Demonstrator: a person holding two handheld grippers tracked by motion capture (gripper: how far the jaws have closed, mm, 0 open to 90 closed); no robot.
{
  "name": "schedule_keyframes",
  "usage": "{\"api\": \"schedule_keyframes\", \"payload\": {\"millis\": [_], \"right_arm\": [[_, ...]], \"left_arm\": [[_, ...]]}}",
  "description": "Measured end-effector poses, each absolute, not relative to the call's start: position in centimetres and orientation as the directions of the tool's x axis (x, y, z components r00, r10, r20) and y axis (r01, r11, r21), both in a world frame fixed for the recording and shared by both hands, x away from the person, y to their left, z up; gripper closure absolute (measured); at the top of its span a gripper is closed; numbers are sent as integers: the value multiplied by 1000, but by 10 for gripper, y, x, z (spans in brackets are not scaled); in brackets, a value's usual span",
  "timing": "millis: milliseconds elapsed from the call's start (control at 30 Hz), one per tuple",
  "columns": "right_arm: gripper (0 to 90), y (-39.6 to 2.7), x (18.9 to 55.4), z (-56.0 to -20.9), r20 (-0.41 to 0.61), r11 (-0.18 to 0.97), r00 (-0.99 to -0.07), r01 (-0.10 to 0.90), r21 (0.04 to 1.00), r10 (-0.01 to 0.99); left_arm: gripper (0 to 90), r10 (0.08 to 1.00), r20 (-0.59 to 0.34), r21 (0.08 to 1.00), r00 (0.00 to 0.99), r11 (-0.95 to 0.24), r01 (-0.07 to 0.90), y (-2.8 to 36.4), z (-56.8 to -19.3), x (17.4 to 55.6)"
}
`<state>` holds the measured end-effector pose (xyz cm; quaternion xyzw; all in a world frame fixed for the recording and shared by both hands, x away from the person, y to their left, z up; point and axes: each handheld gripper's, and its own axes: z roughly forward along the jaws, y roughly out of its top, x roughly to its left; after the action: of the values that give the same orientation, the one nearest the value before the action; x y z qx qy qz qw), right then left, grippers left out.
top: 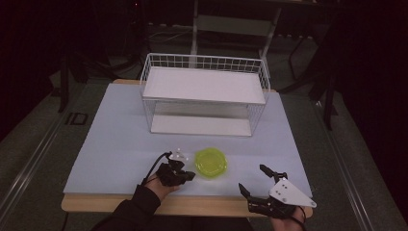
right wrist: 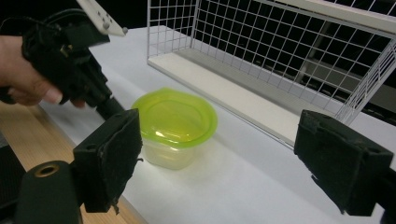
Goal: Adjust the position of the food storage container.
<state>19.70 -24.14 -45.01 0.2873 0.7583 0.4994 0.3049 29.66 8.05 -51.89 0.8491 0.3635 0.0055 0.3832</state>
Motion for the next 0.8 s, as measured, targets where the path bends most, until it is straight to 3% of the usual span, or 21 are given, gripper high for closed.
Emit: {"api": "schedule_keyframes", "payload": {"millis": [333,800], "right_arm": [[149,-242,197,-450,-173,332,-645,132,934,744],[149,-247,195,-449,-171,325,-645,127,937,745]], "left_arm": [[900,631,-299,654,716,-410,635,62,-528,301],[900,590,-290,652,753,-454,607,5,-523,302]]}}
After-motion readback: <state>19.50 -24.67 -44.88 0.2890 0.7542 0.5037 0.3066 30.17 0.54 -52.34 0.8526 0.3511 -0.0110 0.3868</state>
